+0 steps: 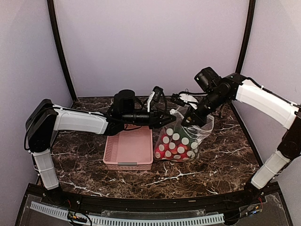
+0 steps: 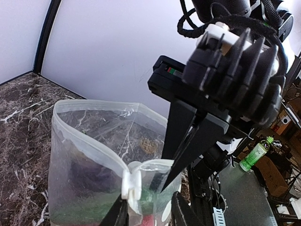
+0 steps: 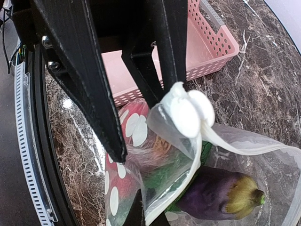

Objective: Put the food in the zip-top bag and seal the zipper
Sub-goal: Pass from the left arm to the right, then hold the zipper food storage bag at the center of the board.

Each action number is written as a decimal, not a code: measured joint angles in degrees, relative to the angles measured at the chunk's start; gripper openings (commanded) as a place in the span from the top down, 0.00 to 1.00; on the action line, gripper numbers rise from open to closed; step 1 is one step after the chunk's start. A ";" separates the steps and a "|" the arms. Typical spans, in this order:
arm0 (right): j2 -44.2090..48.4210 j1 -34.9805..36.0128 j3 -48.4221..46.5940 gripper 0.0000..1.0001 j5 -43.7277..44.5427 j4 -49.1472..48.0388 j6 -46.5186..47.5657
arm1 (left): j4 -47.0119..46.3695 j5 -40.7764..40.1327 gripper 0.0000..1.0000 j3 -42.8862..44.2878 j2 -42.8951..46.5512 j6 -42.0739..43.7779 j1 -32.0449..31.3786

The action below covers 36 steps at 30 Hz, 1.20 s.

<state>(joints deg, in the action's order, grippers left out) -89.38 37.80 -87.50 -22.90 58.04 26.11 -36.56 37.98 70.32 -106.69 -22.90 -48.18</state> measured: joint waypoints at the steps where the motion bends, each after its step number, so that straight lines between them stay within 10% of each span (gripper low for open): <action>1: 0.04 0.02 0.09 1.00 0.00 -0.09 0.11 | -0.15 0.11 0.66 0.00 -0.15 -0.02 0.00; 17: 0.04 0.11 0.22 1.00 -1.88 -0.26 0.44 | -4.02 -3.52 0.50 0.02 -2.16 0.48 0.00; 36: 0.04 0.22 0.22 1.00 -2.64 -0.24 0.61 | -6.23 -2.43 0.75 0.07 -5.95 2.51 0.46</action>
<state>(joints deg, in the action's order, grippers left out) -89.34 38.02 -87.29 -25.54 57.80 26.72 -42.78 35.55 70.39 -112.64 -20.38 -47.72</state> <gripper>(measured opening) 0.005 0.262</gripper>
